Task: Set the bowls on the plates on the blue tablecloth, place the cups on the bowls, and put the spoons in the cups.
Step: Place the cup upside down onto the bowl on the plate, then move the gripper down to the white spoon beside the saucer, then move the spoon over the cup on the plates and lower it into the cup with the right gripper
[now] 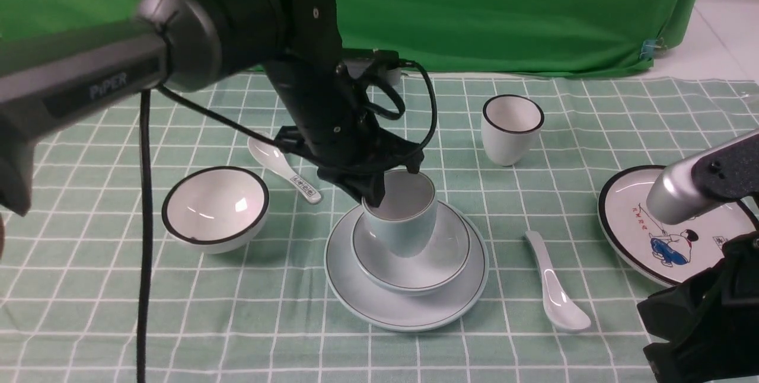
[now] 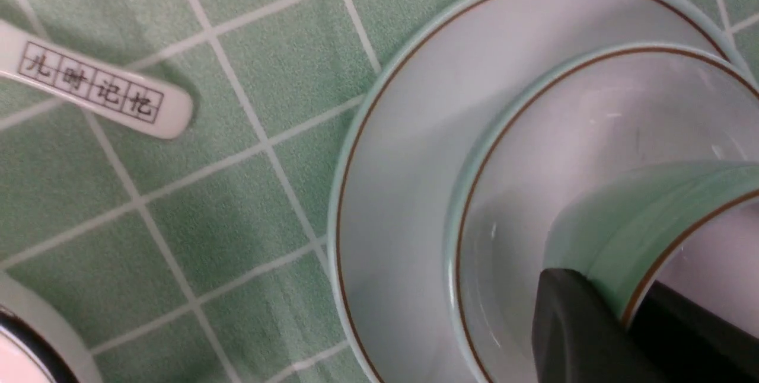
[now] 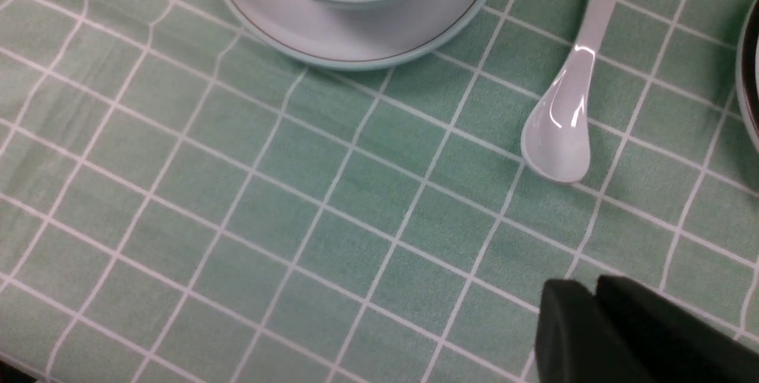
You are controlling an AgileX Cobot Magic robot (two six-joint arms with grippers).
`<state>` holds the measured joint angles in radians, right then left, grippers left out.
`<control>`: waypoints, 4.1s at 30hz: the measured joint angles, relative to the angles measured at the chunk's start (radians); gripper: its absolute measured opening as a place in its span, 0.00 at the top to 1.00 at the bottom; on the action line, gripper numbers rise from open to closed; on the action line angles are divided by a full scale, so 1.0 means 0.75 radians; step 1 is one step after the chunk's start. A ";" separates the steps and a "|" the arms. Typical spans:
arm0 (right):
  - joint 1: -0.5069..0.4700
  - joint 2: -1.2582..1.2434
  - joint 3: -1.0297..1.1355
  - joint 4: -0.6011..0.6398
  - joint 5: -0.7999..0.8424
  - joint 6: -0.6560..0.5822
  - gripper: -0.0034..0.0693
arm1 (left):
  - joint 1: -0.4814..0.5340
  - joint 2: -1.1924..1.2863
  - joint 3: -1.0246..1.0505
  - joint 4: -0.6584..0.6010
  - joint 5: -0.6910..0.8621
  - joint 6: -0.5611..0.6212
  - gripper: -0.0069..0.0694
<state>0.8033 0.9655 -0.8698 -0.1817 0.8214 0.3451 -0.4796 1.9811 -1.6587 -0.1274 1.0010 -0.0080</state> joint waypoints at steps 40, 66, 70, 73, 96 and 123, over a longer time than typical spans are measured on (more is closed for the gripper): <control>-0.538 0.393 -0.253 0.204 0.241 -0.335 0.91 | 0.000 -0.184 -0.117 0.019 0.196 -0.005 0.70; -0.549 1.410 -0.670 0.259 -0.202 -0.413 0.25 | 0.000 -1.487 0.998 0.137 -0.027 -0.230 0.90; -0.549 1.419 -0.672 0.255 -0.211 -0.416 0.54 | 0.000 -1.560 1.011 0.170 -0.025 -0.263 0.90; -0.549 1.397 -0.671 0.259 -0.196 -0.439 0.71 | 0.000 -1.587 1.011 0.206 -0.025 -0.292 0.90; -0.142 0.916 -0.059 0.272 -2.058 -0.433 0.69 | 0.000 -1.591 1.011 0.363 -0.097 -0.344 0.90; -0.142 1.099 -0.058 0.273 -2.005 -0.477 0.52 | 0.000 -1.591 1.011 0.372 -0.092 -0.349 0.90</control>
<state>0.6968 1.7895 -0.9134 0.0230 -0.6826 -0.0129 -0.4796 0.7880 -0.9005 0.1514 0.9319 -0.2701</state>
